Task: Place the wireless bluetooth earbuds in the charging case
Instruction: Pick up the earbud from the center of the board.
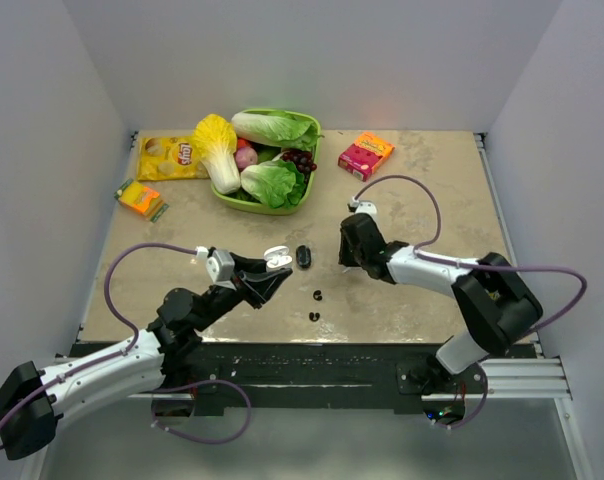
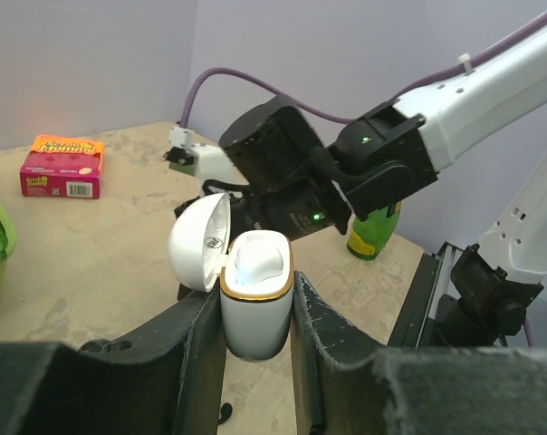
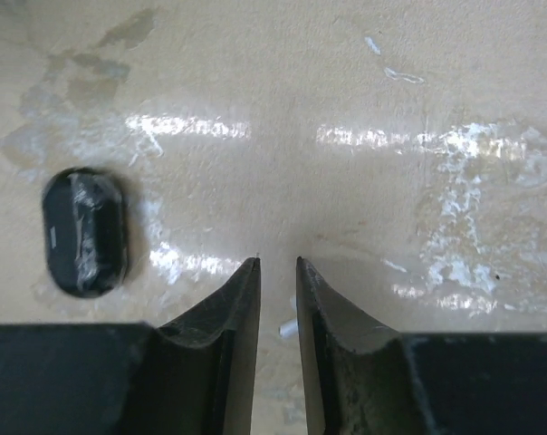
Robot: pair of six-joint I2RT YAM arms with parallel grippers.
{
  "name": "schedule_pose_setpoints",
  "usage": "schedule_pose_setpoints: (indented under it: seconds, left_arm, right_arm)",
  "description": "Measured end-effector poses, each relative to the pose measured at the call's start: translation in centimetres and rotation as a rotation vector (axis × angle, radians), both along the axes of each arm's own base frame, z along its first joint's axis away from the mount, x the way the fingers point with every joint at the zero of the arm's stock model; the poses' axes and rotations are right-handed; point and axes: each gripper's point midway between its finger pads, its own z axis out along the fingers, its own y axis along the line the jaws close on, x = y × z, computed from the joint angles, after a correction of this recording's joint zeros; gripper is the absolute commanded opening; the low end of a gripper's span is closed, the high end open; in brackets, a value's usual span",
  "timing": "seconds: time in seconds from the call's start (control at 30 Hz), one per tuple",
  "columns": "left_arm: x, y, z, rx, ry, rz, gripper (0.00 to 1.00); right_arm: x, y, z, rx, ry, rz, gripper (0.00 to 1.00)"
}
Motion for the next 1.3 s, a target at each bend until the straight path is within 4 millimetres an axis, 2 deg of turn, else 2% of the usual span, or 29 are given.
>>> schedule_pose_setpoints:
  seconds: [0.1, 0.17, 0.33, 0.5, 0.63, 0.67, 0.73, 0.93, 1.3]
  left_arm:
    - [0.0, 0.0, 0.0, 0.001, 0.0, -0.001, 0.0]
    - [0.0, -0.1, -0.1, 0.001, 0.001, -0.001, 0.0]
    - [0.1, -0.4, -1.1, 0.015, 0.019, -0.009, 0.0]
    - [-0.3, -0.7, -1.8, 0.021, 0.035, -0.025, 0.0]
    - [-0.6, -0.9, -1.7, 0.012, 0.04, -0.038, 0.0]
    - [-0.7, -0.9, -1.6, 0.011, 0.039, -0.04, 0.0]
    - [-0.9, -1.0, -1.5, 0.008, 0.038, -0.047, 0.0]
    - [-1.2, -1.0, -1.3, 0.002, 0.033, -0.055, 0.0]
    - [-1.1, -1.0, -1.2, 0.0, 0.033, -0.05, 0.0]
  right_arm:
    - [-1.2, -0.4, 1.4, 0.029, -0.025, 0.017, 0.22]
    - [-2.0, -0.7, 1.5, 0.043, -0.024, 0.029, 0.21]
    - [-4.9, -0.7, -1.4, 0.032, 0.046, 0.079, 0.21]
    - [-6.6, 2.1, -1.8, 0.041, 0.055, 0.173, 0.19]
    - [-6.0, 4.2, -2.0, 0.044, 0.061, 0.192, 0.08]
    - [-5.7, 4.5, -2.0, 0.048, 0.06, 0.185, 0.03]
    - [-5.2, 4.7, -2.1, 0.051, 0.057, 0.169, 0.0]
    - [-4.6, 3.8, -2.1, 0.062, 0.05, 0.087, 0.0]
    - [-4.0, 0.1, -2.1, 0.053, 0.033, -0.076, 0.0]
